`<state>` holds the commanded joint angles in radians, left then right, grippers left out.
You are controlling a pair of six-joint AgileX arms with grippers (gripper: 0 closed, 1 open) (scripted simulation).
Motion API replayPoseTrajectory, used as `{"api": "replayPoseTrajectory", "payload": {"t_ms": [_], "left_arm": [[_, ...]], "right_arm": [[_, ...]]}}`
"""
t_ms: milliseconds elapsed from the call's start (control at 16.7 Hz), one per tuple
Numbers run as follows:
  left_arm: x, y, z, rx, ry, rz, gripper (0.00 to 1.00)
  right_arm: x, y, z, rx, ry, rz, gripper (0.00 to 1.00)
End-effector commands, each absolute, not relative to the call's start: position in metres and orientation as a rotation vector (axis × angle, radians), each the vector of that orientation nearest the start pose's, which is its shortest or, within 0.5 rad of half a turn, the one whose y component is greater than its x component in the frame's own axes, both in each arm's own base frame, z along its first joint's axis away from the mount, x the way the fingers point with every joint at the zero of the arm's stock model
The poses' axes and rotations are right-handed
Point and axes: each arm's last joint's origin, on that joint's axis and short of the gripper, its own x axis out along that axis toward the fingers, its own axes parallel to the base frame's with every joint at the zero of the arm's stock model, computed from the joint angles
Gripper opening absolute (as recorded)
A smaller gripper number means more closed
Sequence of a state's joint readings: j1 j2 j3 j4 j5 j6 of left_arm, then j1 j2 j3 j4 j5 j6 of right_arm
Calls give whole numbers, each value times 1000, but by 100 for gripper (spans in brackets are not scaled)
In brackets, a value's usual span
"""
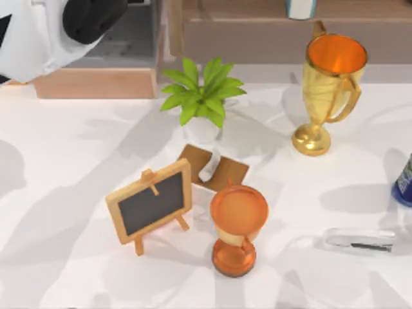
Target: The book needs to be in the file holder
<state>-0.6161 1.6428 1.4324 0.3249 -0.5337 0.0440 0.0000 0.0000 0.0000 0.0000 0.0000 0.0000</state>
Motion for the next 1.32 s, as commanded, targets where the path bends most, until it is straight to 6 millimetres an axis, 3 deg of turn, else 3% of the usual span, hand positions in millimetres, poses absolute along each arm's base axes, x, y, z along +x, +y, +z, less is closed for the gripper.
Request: {"api": "replayPoseTrajectory", "payload": {"t_ms": [120, 300, 420, 540, 780, 1320], "left_arm": [[363, -267, 355, -29, -68, -63, 100], [392, -343, 298, -19, -39, -54, 100], [400, -378, 262, -16, -27, -44, 100], [404, -401, 232, -14, -19, -32, 100], [405, -419, 204, -13, -11, -17, 100], [413, -419, 204, -13, -11, -17, 100]], "right_arm": [[106, -1, 160, 0, 0, 0, 100], [106, -1, 160, 0, 0, 0, 100], [106, -1, 160, 0, 0, 0, 100], [106, -1, 160, 0, 0, 0, 100], [106, -1, 160, 0, 0, 0, 100], [106, -1, 160, 0, 0, 0, 100]]}}
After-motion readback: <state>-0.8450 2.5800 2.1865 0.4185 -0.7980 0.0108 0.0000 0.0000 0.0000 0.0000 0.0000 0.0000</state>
